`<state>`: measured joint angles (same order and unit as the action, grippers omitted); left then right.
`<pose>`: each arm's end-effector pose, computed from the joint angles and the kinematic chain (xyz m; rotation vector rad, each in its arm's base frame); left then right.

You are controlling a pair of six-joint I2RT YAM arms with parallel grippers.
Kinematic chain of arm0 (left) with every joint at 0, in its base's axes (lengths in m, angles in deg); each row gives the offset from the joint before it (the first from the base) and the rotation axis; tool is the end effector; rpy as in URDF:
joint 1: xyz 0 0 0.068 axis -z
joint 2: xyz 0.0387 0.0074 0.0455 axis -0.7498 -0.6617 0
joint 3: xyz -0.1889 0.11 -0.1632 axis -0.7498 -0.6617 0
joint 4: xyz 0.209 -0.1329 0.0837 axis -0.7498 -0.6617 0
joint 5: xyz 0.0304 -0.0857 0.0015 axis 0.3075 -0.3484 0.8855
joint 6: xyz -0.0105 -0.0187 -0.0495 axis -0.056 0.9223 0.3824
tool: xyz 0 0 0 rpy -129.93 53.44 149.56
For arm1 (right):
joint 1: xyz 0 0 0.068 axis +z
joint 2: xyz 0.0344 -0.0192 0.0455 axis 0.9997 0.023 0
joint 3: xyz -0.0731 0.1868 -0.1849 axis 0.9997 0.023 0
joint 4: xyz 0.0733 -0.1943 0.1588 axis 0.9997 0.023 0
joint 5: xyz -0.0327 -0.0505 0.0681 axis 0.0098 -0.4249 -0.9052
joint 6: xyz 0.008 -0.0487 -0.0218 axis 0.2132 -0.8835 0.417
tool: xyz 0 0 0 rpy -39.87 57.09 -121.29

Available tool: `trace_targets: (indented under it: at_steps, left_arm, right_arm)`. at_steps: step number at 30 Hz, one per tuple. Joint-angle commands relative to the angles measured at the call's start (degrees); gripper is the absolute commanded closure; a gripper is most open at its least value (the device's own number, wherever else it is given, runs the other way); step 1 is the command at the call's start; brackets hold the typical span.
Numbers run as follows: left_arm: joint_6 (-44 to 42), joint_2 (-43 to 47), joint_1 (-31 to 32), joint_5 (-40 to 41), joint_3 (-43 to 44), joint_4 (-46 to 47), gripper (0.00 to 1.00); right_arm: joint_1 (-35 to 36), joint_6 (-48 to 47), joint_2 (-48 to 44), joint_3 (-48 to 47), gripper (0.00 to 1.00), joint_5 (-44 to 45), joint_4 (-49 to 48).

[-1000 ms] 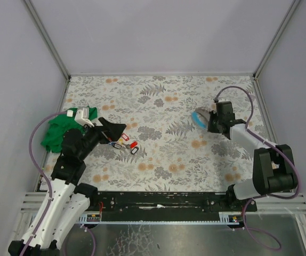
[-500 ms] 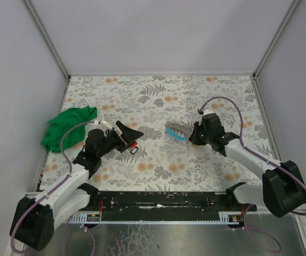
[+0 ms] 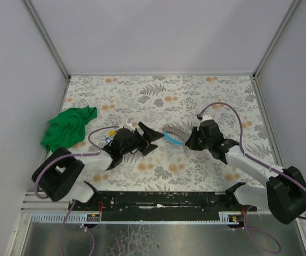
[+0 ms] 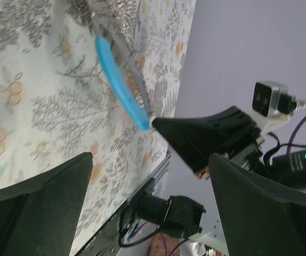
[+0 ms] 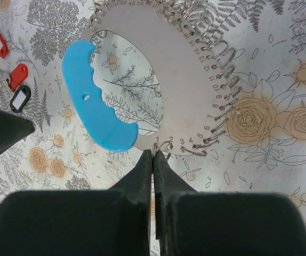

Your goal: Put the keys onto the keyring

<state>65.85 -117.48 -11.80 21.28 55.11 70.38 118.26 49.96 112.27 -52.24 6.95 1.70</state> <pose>0.2015 -0.1610 0.1643 -0.6325 2.1576 -1.4756 0.2106 0.1226 0.2023 0.0185 2.2930 0.6671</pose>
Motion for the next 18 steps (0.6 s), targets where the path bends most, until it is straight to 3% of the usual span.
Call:
trace_targets:
  at_steps: [1,6,13,18]
  left_arm:
    - [5.42,-8.99,1.55,1.92,6.16,11.47,0.14]
    - [8.78,-20.07,2.31,2.05,9.72,16.29,0.29]
    - [11.13,-26.66,3.37,3.94,11.66,14.47,0.33]
    - [7.74,-28.27,3.28,5.55,14.45,13.02,0.52]
  right_arm:
    - [1.47,1.87,-1.02,0.70,1.00,-1.31,-4.57]
    - [2.25,2.07,-1.10,1.60,1.00,-1.84,-5.57]
    - [2.67,1.35,-1.53,2.09,1.00,-2.02,-6.15]
    - [2.85,1.17,-1.61,2.91,1.00,-2.54,-6.77]
